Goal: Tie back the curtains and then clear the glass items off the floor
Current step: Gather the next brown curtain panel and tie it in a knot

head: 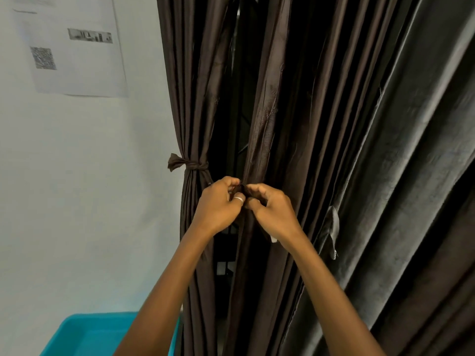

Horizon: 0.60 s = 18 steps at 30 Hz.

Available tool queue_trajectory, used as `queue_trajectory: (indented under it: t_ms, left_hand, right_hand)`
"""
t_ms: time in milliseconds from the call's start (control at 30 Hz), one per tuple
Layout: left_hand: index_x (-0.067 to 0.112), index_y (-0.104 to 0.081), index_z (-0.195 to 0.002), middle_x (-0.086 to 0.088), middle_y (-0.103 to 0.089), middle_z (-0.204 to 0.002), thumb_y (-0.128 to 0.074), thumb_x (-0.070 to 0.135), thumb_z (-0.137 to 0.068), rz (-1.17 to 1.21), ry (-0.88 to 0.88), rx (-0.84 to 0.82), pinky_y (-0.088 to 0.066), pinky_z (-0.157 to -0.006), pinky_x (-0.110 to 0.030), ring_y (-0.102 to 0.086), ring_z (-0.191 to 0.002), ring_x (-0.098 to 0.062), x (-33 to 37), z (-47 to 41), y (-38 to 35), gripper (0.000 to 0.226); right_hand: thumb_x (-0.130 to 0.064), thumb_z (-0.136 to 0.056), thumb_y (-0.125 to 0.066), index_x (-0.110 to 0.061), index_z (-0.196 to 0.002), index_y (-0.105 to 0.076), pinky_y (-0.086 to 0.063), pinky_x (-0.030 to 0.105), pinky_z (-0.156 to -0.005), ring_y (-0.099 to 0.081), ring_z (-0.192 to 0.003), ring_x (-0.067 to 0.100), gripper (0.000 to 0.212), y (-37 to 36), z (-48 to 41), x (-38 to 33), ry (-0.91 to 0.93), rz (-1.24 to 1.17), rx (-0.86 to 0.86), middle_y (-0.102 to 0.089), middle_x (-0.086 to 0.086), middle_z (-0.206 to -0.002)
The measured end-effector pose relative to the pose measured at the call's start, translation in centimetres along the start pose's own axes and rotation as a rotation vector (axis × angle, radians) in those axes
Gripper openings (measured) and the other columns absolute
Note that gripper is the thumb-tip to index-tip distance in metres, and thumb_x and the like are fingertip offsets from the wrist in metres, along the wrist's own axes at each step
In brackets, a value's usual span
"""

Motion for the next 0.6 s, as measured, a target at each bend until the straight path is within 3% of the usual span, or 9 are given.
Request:
queue_trajectory:
  t_ms: [100,200,300,367,467,600]
  left_hand:
    - [0.018,-0.059,-0.133,0.007,-0.064,-0.098,-0.059,0.016,-0.097,-0.039,-0.056,-0.029,-0.042,-0.066,-0.01,-0.06,-0.073,-0.001,-0.6,-0.4,0.8,0.036]
    - [0.021,-0.062,-0.128,0.005,-0.065,-0.11,-0.061,0.018,-0.096,-0.077,-0.125,0.041,-0.049,-0.077,-0.016,-0.062,-0.083,-0.004,-1.4,-0.7,1.4,0.032]
    - [0.02,-0.061,-0.117,0.002,-0.059,-0.115,-0.067,0.02,-0.092,-0.244,-0.191,0.204,-0.053,-0.084,-0.033,-0.058,-0.101,-0.017,-1.4,-0.3,1.3,0.025]
    - [0.019,-0.058,-0.106,-0.002,-0.054,-0.111,-0.073,0.016,-0.085,-0.407,-0.235,0.332,-0.051,-0.08,-0.038,-0.052,-0.1,-0.022,-0.7,0.4,1.1,0.026]
    - [0.019,-0.061,-0.095,-0.003,-0.054,-0.098,-0.072,0.009,-0.082,-0.543,-0.289,0.456,-0.046,-0.069,-0.034,-0.051,-0.088,-0.021,0.3,1.6,0.8,0.019]
    - [0.02,-0.075,-0.104,0.0,-0.06,-0.094,-0.069,0.016,-0.089,-0.537,-0.254,0.415,-0.042,-0.056,-0.028,-0.062,-0.082,-0.02,1.2,1.8,0.4,0.017]
  right_hand:
    - [-0.021,-0.101,-0.061,-0.022,-0.11,-0.075,-0.057,0.023,-0.073,-0.07,-0.079,0.003,0.017,-0.6,0.2,-0.5,-0.002,0.017,0.046,-0.075,-0.007,-0.087]
    - [-0.018,-0.102,-0.059,-0.021,-0.102,-0.075,-0.053,0.027,-0.06,-0.067,-0.064,0.011,0.016,-0.7,1.0,-0.6,-0.018,0.037,0.087,-0.071,-0.004,-0.076]
    - [-0.016,-0.102,-0.057,-0.026,-0.106,-0.075,-0.057,0.04,-0.06,-0.068,-0.064,0.025,0.021,-0.6,1.7,-0.5,-0.057,0.01,0.137,-0.072,-0.004,-0.076]
    - [-0.015,-0.102,-0.056,-0.028,-0.109,-0.076,-0.057,0.042,-0.06,-0.068,-0.064,0.025,0.025,-0.7,2.0,-0.5,-0.046,0.013,0.158,-0.071,-0.006,-0.073]
    - [-0.015,-0.101,-0.055,-0.029,-0.115,-0.075,-0.059,0.043,-0.06,-0.067,-0.062,0.022,0.028,-1.0,2.3,-0.6,0.001,0.008,0.152,-0.07,-0.007,-0.071]
    - [-0.014,-0.101,-0.055,-0.027,-0.121,-0.073,-0.058,0.039,-0.059,-0.066,-0.06,0.018,0.03,-1.1,2.5,-0.6,0.055,0.038,0.141,-0.069,-0.009,-0.071]
Point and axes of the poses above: each hand's wrist, its own z-axis away from the middle knuckle, its own y-axis out of the back of the hand, x = y × z, the point moved 3 cm from there along -z, towards the middle knuckle
